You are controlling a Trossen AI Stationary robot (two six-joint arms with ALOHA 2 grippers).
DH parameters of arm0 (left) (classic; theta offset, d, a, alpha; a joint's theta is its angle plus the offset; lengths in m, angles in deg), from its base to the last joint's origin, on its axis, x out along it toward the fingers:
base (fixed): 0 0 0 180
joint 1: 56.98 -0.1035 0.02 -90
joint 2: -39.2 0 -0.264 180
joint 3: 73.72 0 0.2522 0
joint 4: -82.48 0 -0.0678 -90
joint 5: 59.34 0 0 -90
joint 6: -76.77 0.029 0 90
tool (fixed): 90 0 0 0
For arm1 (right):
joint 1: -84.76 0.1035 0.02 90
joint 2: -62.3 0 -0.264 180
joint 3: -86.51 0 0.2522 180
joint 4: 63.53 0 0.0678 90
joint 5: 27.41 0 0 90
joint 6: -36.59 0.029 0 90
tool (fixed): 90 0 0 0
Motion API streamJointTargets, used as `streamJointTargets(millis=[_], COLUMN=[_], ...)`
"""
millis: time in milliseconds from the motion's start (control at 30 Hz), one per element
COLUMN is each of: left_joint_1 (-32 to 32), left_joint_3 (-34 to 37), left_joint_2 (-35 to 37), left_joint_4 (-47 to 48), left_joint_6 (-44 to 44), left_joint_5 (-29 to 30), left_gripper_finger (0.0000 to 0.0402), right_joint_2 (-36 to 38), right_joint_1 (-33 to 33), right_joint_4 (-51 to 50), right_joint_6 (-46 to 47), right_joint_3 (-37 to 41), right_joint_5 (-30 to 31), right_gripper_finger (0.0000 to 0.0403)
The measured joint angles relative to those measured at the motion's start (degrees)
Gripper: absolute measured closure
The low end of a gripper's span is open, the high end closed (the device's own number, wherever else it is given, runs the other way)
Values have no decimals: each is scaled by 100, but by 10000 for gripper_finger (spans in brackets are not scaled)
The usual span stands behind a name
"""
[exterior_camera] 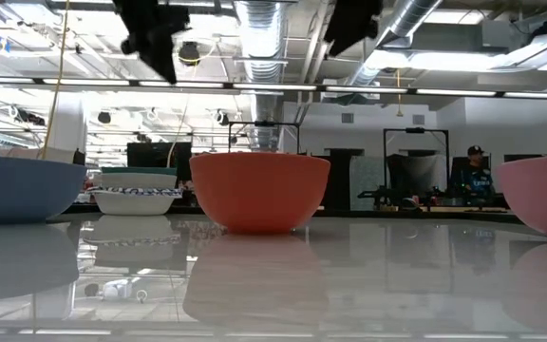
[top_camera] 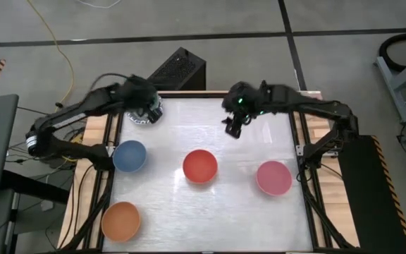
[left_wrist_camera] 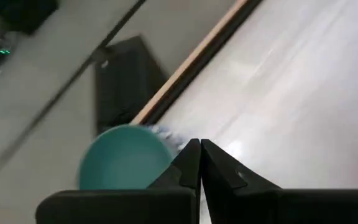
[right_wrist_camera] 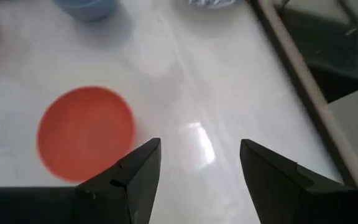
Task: Nest bowls inside each other
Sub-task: Stack the orange bowl on top of the green bowl
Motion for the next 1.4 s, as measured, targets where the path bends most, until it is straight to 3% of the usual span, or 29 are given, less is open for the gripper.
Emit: streamJointTargets(millis=[167, 367, 667, 967, 1100, 1267, 1400], left_joint_1=[-7, 1, 71, 71, 69, 69, 69], left_joint_3=[-151, -149, -145, -143, -142, -142, -140], left_joint_2=[659, 1158, 1308, 1242, 1218, 1218, 1218], left_joint_4=[9, 36, 406, 764, 796, 796, 794], left_joint_6=[-403, -747, -882, -670, -291, 40, 211], left_joint_5=[-798, -1473, -1727, -1949, -2306, -2398, -2375], left_gripper_finger=[385, 332, 256, 239, 239, 244, 250], right_joint_2=[-273, -987, -2016, -2670, -2688, -2660, -2579], right_joint_1=[296, 697, 1028, 1087, 1088, 1025, 837], right_joint_4=[806, 1299, 1465, 1374, 1378, 1336, 1314], right_joint_6=[728, 1026, 1430, 1771, 1927, 2096, 2342], right_joint_3=[742, 904, 909, 911, 911, 909, 895], right_joint_5=[-8, 241, 309, 152, 145, 113, 182], right_gripper_finger=[163, 163, 163, 171, 234, 378, 386])
